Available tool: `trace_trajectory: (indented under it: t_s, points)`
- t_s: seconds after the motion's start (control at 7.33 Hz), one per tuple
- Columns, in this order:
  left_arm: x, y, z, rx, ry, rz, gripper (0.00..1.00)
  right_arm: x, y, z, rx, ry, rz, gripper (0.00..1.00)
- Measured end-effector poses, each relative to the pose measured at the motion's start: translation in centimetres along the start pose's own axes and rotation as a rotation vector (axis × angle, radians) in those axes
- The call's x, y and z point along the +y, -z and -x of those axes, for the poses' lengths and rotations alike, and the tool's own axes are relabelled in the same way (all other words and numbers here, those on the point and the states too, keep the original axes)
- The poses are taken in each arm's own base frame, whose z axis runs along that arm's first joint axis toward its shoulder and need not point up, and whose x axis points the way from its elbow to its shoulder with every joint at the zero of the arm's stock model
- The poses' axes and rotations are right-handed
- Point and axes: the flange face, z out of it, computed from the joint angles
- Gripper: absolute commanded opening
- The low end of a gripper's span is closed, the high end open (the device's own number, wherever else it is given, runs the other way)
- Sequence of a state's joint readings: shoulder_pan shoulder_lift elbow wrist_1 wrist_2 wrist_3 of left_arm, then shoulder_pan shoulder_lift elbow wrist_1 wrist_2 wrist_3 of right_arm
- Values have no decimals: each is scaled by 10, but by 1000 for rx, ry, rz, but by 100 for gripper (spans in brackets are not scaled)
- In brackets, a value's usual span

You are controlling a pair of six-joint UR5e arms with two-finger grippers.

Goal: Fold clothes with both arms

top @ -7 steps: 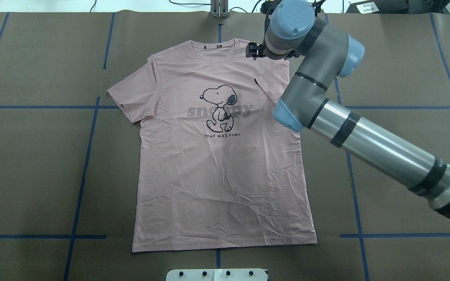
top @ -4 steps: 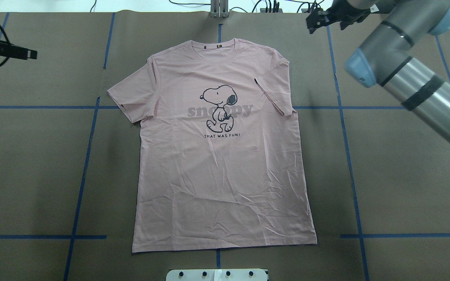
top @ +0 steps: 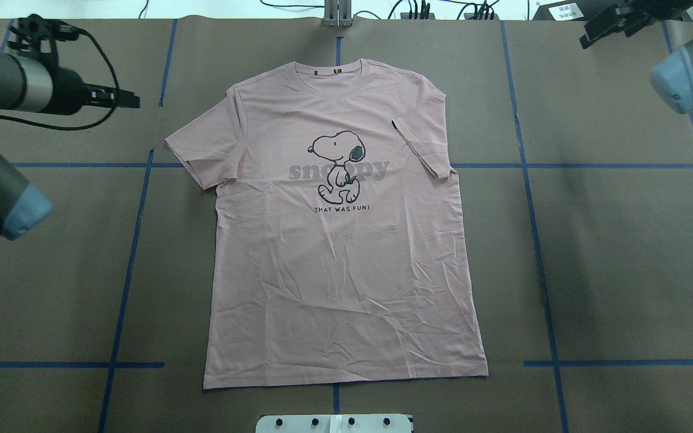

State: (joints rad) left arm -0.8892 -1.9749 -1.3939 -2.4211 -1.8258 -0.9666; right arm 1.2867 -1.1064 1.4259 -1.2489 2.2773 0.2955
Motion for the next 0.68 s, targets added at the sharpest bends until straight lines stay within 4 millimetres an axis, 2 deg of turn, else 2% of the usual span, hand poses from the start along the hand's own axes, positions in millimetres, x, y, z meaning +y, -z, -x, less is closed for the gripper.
trace_trajectory:
  t_s: [0.14, 0.27, 0.68]
  points:
    - [8, -22, -12, -21, 5, -2, 62, 4, 1, -5, 1, 3, 1, 100]
    - [16, -35, -18, -34, 3, 2, 60, 5, 2, -6, 1, 3, 1, 100]
    - [33, -54, -20, -70, -5, 5, 57, 7, 1, -8, 5, 2, 2, 100]
